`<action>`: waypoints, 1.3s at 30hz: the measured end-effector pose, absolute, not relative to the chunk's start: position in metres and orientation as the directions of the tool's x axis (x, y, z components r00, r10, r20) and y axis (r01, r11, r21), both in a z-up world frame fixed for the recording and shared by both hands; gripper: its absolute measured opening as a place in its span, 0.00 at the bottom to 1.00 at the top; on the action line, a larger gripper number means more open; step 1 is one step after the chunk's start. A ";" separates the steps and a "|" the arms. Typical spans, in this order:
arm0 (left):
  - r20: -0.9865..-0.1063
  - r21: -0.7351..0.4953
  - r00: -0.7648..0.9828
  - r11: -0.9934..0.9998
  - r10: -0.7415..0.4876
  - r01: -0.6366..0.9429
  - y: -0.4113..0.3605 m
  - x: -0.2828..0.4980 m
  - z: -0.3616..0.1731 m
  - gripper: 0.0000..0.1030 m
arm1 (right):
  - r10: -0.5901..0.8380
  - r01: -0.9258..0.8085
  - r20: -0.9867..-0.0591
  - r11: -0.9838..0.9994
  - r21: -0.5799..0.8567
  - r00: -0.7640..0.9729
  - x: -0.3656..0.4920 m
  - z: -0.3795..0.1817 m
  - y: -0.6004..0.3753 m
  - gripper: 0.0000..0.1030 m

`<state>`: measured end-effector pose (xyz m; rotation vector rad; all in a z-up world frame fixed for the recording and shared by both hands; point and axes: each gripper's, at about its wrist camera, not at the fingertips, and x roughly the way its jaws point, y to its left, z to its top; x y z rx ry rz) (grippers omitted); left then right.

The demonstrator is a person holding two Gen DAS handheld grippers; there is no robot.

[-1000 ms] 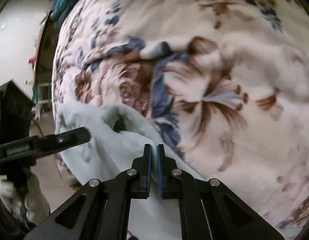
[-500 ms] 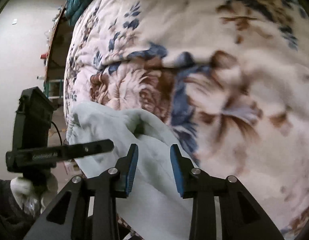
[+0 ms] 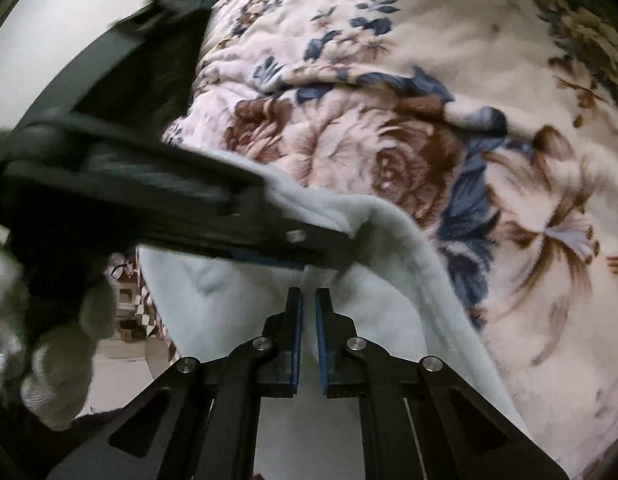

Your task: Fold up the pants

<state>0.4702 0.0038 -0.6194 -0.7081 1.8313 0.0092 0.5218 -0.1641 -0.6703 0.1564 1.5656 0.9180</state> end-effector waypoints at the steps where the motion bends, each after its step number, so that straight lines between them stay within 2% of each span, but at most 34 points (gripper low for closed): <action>1: -0.871 -0.319 -0.201 0.828 -0.448 -0.462 0.004 0.470 -0.621 0.21 | 0.572 -0.416 -0.786 0.671 0.613 -0.235 0.519 -0.669 -0.161 0.08; 4: -0.889 -0.294 -0.195 0.844 -0.414 -0.448 0.010 0.465 -0.628 0.13 | 0.574 -0.417 -0.758 0.635 0.650 -0.308 0.520 -0.671 -0.158 0.08; 7: -0.884 -0.304 -0.191 0.835 -0.426 -0.458 0.015 0.459 -0.629 0.12 | 0.588 -0.367 -0.750 0.654 0.662 -0.305 0.536 -0.670 -0.175 0.09; 8: -0.884 -0.305 -0.189 0.835 -0.427 -0.458 0.016 0.456 -0.630 0.12 | 0.597 -0.341 -0.748 0.666 0.664 -0.289 0.544 -0.671 -0.183 0.14; 9: -0.885 -0.306 -0.187 0.834 -0.427 -0.459 0.016 0.455 -0.629 0.12 | 0.596 -0.325 -0.751 0.677 0.660 -0.283 0.549 -0.674 -0.188 0.24; 11: -0.889 -0.307 -0.181 0.840 -0.421 -0.448 0.014 0.454 -0.627 0.12 | 0.590 -0.293 -0.755 0.696 0.656 -0.287 0.562 -0.685 -0.194 0.35; 17: -0.887 -0.321 -0.167 0.835 -0.430 -0.448 0.016 0.449 -0.620 0.12 | 0.555 -0.288 -0.690 0.642 0.711 -0.465 0.564 -0.728 -0.168 0.35; 21: -0.884 -0.325 -0.165 0.829 -0.437 -0.454 0.019 0.444 -0.617 0.12 | 0.551 -0.308 -0.676 0.616 0.725 -0.490 0.556 -0.734 -0.154 0.35; 22: -0.886 -0.327 -0.156 0.828 -0.436 -0.454 0.020 0.443 -0.614 0.12 | 0.556 -0.301 -0.673 0.617 0.728 -0.488 0.555 -0.736 -0.153 0.34; 24: -0.886 -0.334 -0.148 0.826 -0.439 -0.453 0.024 0.441 -0.611 0.12 | 0.575 -0.269 -0.664 0.624 0.734 -0.478 0.553 -0.739 -0.149 0.13; 26: -0.879 -0.357 -0.122 0.806 -0.461 -0.471 0.033 0.439 -0.604 0.13 | 0.553 -0.285 -0.716 0.669 0.687 -0.427 0.552 -0.732 -0.153 0.01; 31: -0.887 -0.384 -0.050 0.792 -0.460 -0.475 0.049 0.443 -0.582 0.13 | 0.618 -0.204 -0.740 0.714 0.670 -0.267 0.559 -0.700 -0.184 0.01; 35: -0.884 -0.368 -0.079 0.788 -0.462 -0.493 0.055 0.443 -0.596 0.13 | 0.632 -0.197 -0.708 0.686 0.700 -0.315 0.570 -0.696 -0.194 0.01; 37: -0.880 -0.361 -0.100 0.791 -0.465 -0.494 0.052 0.442 -0.602 0.13 | 0.648 -0.150 -0.653 0.655 0.740 -0.392 0.574 -0.707 -0.191 0.08; 38: -0.881 -0.360 -0.102 0.794 -0.462 -0.490 0.050 0.442 -0.602 0.13 | 0.621 -0.161 -0.665 0.670 0.725 -0.415 0.574 -0.712 -0.189 0.28; 39: -0.883 -0.358 -0.104 0.802 -0.457 -0.479 0.047 0.442 -0.601 0.13 | 0.594 -0.190 -0.687 0.682 0.706 -0.418 0.574 -0.716 -0.185 0.44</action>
